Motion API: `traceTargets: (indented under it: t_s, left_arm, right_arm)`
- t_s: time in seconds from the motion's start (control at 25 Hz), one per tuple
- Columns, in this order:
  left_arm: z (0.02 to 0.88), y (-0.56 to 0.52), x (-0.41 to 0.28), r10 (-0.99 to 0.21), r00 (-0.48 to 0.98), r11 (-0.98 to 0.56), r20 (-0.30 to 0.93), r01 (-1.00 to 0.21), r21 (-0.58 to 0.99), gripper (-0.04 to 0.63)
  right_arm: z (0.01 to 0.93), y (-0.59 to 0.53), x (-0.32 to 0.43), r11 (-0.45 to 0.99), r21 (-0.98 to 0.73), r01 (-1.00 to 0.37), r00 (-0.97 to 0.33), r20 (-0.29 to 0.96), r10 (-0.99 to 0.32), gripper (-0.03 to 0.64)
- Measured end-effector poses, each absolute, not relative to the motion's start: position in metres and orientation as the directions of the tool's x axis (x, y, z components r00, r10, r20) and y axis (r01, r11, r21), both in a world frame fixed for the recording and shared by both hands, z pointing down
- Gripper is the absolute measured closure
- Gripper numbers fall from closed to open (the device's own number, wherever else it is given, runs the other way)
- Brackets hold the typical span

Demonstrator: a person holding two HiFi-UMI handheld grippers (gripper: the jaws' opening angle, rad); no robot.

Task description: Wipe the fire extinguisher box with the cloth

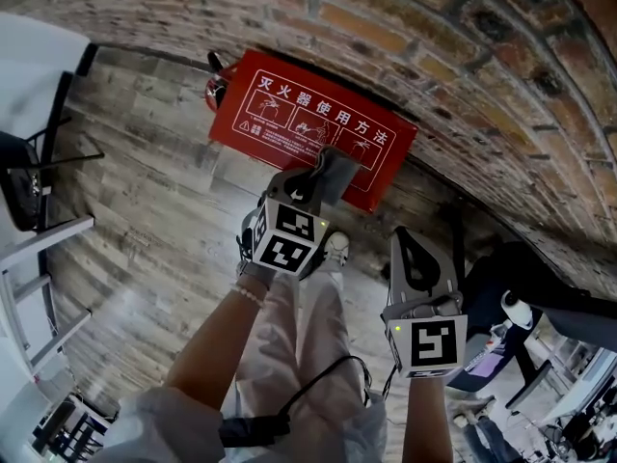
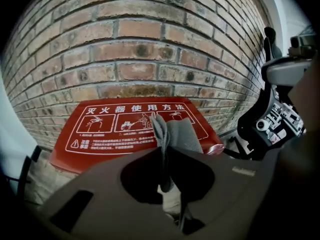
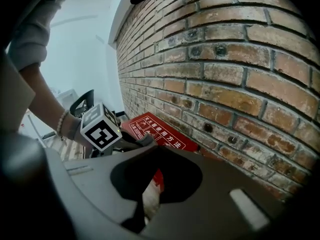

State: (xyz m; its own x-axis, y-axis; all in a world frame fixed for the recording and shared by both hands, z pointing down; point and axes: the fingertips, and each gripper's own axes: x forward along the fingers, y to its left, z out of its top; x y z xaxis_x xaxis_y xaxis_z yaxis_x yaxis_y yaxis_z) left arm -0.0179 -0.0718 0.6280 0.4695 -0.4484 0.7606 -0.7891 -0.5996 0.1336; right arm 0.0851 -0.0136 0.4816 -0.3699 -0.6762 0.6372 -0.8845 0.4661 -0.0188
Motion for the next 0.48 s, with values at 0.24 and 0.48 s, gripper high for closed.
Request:
traceTargets:
  t_s: [0.24, 0.48]
  left_arm:
    - [0.628, -0.083, -0.043, -0.471, 0.45, -0.577, 0.759, -0.808, 0.121, 0.583]
    - [0.629, -0.097, -0.072, -0.5, 0.418, -0.545, 0.759, -0.833, 0.1, 0.582]
  right_arm:
    - [0.482, -0.019, 0.07, 0.479, -0.02, -0.877, -0.38, 0.637, -0.67, 0.607]
    - [0.485, -0.022, 0.058, 0.497, -0.018, -0.867, -0.39, 0.644, -0.658, 0.607]
